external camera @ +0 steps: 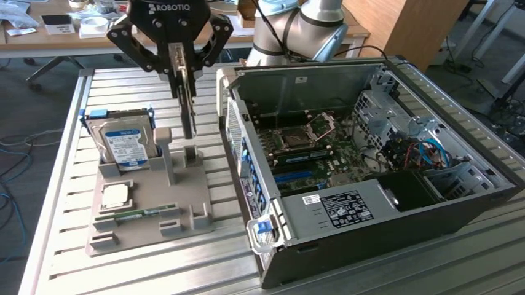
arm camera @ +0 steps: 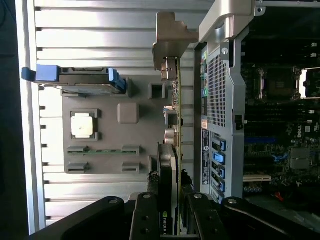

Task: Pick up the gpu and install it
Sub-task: 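Pick up the gpu and move the gpu toward the slot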

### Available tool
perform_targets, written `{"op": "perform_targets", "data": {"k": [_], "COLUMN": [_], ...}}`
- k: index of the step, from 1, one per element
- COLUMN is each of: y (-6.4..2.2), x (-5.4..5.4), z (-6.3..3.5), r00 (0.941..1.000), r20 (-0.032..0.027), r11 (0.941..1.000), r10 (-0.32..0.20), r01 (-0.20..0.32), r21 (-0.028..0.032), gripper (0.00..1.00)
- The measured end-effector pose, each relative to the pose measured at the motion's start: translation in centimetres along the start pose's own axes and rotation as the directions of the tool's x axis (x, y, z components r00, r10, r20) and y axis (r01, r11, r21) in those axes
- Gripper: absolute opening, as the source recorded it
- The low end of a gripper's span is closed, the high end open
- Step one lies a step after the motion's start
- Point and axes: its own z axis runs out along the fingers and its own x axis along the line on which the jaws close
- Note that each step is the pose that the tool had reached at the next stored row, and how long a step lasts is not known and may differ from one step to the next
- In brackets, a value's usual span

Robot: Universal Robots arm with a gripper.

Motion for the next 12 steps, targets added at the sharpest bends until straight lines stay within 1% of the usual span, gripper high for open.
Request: {"op": "perform_targets", "data": {"k": [4, 6, 8, 12], "y": [0.00, 0.01, 0.02, 0.06], "x": [0.0, -0.3, -0.8, -2.2], "z": [-0.05, -0.06, -0.03, 0.04], "r00": [1.0000, 1.0000, 1.0000, 1.0000], "r20": [0.0001, -0.0002, -0.0001, 0.0000], "r11": [1.0000, 1.0000, 1.0000, 1.0000], "r10": [0.000, 0.000, 0.000, 0.000], "r01": [0.000, 0.000, 0.000, 0.000], "r21": [-0.0006, -0.0005, -0.0010, -0.0015], "gripper": [0.27, 0.27, 0.27, 0.27]}}
